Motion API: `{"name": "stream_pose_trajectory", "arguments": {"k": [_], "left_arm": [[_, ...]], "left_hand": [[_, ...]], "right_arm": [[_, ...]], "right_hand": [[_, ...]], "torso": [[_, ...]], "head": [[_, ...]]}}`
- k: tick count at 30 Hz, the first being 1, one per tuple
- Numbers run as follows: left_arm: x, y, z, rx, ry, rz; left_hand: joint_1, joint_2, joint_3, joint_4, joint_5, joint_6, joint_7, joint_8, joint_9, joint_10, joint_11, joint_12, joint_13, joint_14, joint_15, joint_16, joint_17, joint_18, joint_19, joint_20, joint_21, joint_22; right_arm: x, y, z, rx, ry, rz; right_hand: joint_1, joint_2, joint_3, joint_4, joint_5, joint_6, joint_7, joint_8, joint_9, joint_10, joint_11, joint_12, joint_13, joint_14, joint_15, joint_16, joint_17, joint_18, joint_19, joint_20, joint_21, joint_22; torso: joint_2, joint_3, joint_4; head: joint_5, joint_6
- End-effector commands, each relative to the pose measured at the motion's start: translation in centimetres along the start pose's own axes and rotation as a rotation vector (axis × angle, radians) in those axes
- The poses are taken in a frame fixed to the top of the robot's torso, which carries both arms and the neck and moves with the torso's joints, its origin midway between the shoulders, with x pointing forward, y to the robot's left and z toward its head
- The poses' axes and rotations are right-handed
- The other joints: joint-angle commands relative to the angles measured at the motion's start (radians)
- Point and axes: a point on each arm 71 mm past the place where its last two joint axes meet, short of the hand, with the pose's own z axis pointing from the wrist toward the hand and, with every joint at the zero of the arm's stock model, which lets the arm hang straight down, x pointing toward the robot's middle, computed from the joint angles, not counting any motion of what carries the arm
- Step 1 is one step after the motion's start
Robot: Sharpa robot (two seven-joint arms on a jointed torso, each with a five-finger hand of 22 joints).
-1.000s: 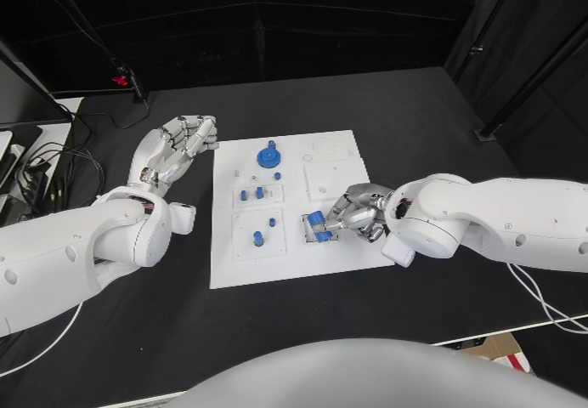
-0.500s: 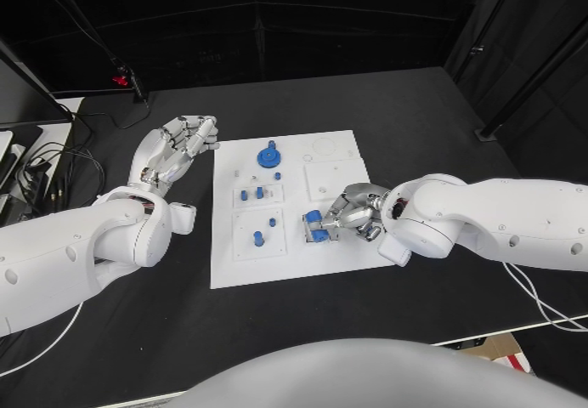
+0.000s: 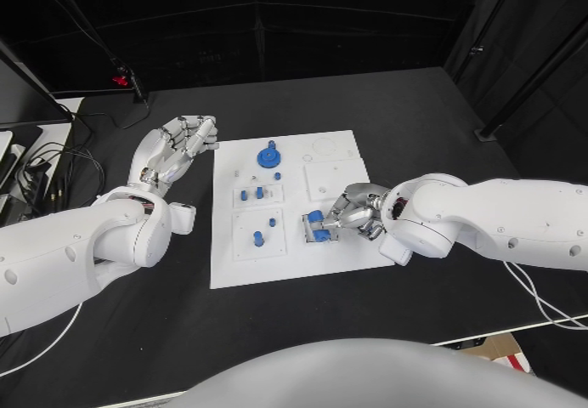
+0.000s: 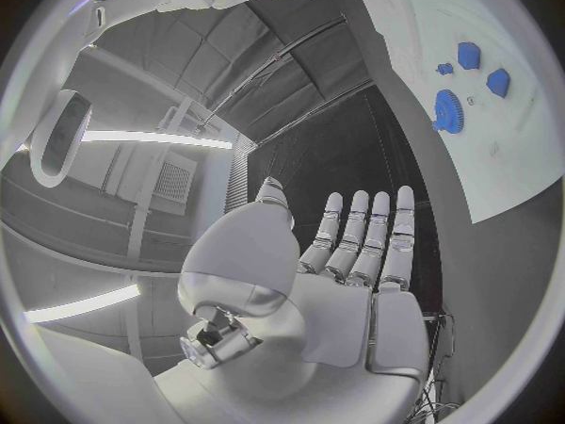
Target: Assemble the parts on the task board
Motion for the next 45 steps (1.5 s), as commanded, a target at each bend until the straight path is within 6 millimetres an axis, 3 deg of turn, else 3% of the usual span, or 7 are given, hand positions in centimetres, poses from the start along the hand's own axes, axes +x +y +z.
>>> {"name": "stream_pose_trajectory", "arguments": {"k": [1, 35, 45], "left_arm": [[0.06, -0.57, 0.04, 0.07, 0.007, -0.007], [0.13, -0.55, 0.06, 0.066, 0.009, -0.009], [0.11, -0.53, 0.07, 0.065, 0.009, -0.009]], "left_hand": [[0.008, 0.002, -0.007, 0.001, 0.005, -0.007, 0.144, 0.006, -0.002, -0.004, 0.001, 0.007, -0.002, -0.008, -0.002, 0.004, -0.003, -0.016, 0.002, 0.003, -0.002, -0.001], [0.008, 0.002, -0.007, 0.001, 0.005, -0.007, 0.144, 0.006, -0.002, -0.004, 0.001, 0.007, -0.002, -0.008, -0.002, 0.004, -0.003, -0.016, 0.002, 0.003, -0.002, -0.001], [0.01, 0.004, -0.007, 0.001, 0.006, -0.008, 0.144, 0.007, -0.004, -0.003, 0.001, 0.01, -0.004, -0.008, -0.002, 0.007, -0.005, -0.016, 0.002, 0.003, -0.002, -0.002]], "right_arm": [[0.04, 0.09, -0.01, 0.004, -0.009, -0.028], [0.4, 0.64, 0.53, 0.018, -0.022, -0.149], [0.17, 0.64, 0.38, 0.003, -0.048, -0.135]], "right_hand": [[-0.004, 0.004, -0.002, 0.0, 0.0, 0.001, -0.005, -0.004, 0.002, 0.108, 0.003, 0.003, 0.263, 0.104, -0.005, 0.002, 0.263, -0.007, 0.102, -0.003, 0.003, 0.263], [-0.038, -0.002, -0.052, 0.029, -0.009, 0.005, -0.002, -0.02, 0.008, 0.108, 0.006, 0.003, 0.263, 0.104, -0.004, 0.002, 0.263, -0.007, 0.102, -0.002, 0.003, 0.263], [-0.024, 0.012, -0.054, 0.026, 0.0, 0.014, -0.006, -0.021, 0.011, 0.108, 0.003, 0.003, 0.263, 0.104, -0.004, 0.002, 0.263, -0.007, 0.102, -0.002, 0.003, 0.263]], "torso": [[0.0, 0.0006, 0.0005], [0.0, 0.0001, -0.0001], [0.0, -0.0003, -0.0008]], "head": [[-0.002, 0.0], [0.001, 0.0], [-0.002, 0.0]]}}
